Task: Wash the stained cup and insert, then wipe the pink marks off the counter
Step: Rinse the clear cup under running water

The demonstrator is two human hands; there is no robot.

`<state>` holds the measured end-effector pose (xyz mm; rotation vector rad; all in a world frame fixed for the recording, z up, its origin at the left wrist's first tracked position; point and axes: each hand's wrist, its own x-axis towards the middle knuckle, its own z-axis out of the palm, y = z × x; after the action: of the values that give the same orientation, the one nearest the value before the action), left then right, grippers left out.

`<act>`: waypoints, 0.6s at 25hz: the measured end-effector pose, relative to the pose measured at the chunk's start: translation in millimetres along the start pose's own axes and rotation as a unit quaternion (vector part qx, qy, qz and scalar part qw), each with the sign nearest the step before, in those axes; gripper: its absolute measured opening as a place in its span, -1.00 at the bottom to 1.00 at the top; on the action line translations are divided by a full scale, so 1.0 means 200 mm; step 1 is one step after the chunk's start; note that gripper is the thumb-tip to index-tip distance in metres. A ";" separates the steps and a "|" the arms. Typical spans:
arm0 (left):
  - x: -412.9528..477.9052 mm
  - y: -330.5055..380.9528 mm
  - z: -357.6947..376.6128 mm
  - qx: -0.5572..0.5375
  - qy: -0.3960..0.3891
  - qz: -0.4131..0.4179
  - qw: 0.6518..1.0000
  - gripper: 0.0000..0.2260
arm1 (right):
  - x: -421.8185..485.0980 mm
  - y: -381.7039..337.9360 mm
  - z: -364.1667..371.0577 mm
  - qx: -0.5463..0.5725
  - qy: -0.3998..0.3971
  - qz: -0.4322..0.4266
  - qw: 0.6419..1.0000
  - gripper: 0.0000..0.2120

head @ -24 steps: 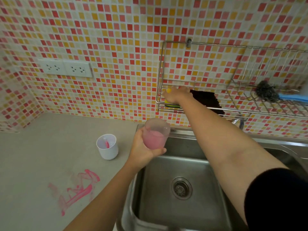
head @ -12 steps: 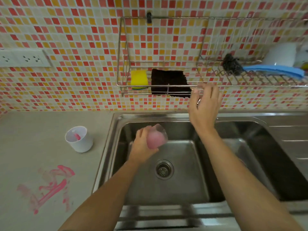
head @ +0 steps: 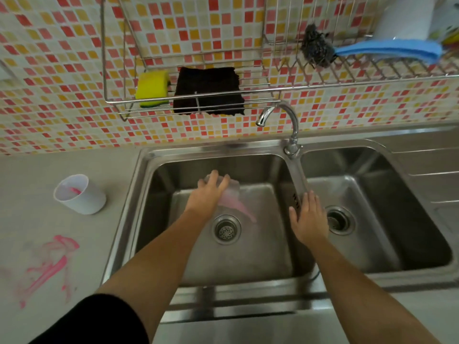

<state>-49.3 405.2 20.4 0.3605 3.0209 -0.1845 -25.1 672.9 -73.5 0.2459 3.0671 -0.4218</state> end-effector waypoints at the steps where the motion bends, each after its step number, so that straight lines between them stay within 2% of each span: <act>1: 0.03 0.01 -0.03 0.026 0.004 0.019 0.999 -0.19 | 0.01 0.02 0.02 -0.013 -0.017 -0.001 1.000 -0.35; 4: 0.13 0.03 -0.12 0.110 0.035 0.102 0.988 -0.19 | 0.02 0.04 0.05 -0.030 -0.022 0.000 0.999 -0.33; 6: 0.19 0.04 -0.14 0.121 0.047 0.122 0.984 -0.19 | 0.02 0.03 0.06 -0.030 -0.025 -0.005 0.999 -0.32; 8: 0.24 0.04 -0.12 0.016 0.036 0.070 0.997 -0.20 | 0.04 0.03 0.05 -0.005 -0.032 0.002 0.999 -0.31; 10: 0.27 0.06 -0.07 -0.190 0.021 -0.001 0.981 -0.22 | 0.13 0.01 0.02 0.061 -0.018 0.021 0.998 -0.34; 12: 0.28 0.09 -0.03 -0.388 0.021 -0.050 0.920 -0.20 | 0.28 -0.01 -0.04 0.097 -0.024 0.008 0.995 -0.36; 15: 0.30 0.14 -0.01 -0.598 0.000 -0.101 0.795 -0.17 | 0.53 -0.10 -0.16 0.135 -0.026 -0.011 0.990 -0.18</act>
<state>-100.1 445.7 12.9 -0.1010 2.4672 1.5931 -132.9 678.4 -42.9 0.2039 2.9567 -0.8322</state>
